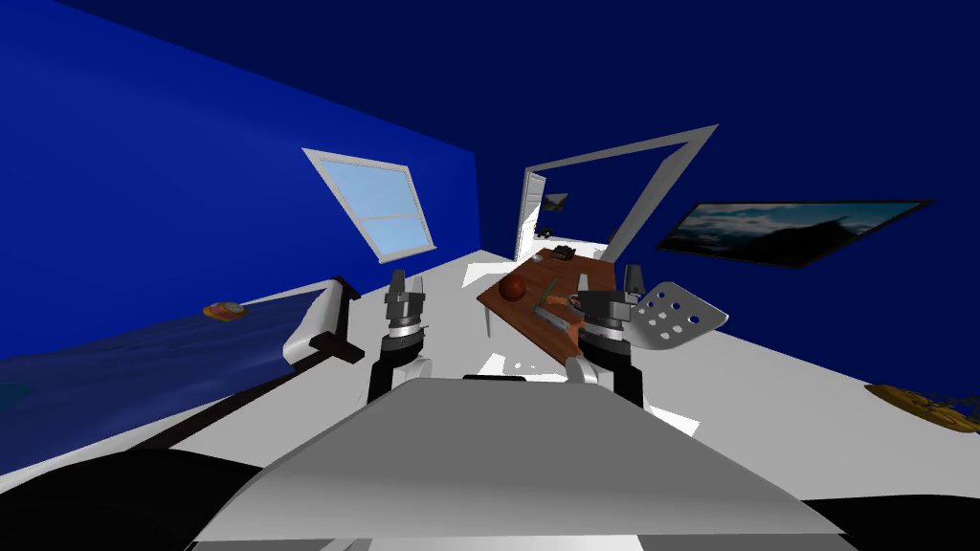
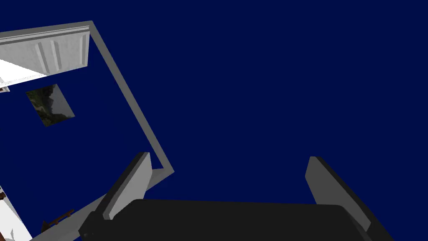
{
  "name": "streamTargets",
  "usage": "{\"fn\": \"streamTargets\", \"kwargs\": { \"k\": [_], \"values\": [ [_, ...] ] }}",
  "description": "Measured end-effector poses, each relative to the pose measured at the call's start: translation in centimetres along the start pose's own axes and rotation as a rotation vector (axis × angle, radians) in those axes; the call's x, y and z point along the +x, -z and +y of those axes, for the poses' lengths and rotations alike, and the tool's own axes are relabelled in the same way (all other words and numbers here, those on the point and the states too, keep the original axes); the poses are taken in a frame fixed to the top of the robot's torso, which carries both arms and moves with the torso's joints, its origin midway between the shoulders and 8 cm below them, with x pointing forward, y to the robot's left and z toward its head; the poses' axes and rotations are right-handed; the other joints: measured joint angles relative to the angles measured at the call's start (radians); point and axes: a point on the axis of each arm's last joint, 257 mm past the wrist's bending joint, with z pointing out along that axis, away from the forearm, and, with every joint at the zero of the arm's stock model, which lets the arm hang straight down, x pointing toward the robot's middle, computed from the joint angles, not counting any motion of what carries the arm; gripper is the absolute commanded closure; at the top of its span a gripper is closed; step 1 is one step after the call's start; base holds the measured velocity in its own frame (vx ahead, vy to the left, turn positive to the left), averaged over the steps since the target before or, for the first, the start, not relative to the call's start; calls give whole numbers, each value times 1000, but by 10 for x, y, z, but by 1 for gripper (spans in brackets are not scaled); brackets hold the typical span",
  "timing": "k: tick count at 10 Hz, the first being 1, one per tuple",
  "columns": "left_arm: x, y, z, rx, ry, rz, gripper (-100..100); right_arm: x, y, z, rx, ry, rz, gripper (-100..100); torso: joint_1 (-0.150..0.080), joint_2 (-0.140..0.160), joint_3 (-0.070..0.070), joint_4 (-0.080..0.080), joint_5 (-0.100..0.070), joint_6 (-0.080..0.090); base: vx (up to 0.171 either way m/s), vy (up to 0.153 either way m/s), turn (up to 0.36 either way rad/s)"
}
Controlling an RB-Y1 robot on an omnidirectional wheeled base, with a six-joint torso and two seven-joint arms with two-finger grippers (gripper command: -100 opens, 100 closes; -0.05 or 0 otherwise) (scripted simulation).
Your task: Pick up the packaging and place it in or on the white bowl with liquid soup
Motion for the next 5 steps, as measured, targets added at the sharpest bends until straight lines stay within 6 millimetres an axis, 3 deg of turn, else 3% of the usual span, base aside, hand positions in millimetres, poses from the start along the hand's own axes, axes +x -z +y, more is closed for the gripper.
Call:
{"fn": "streamTargets", "kwargs": {
  "k": [2,5],
  "values": [
    [0,0,0,0,0,0,0,9,2,-8,22,13,46,-100,3,1,1,0,1,0,-17,66,9],
    [0,0,0,0,0,0,0,30,12,-40,86,49,149,-100,7,1,0,0,1,0,-13,93,15]
  ]
}}
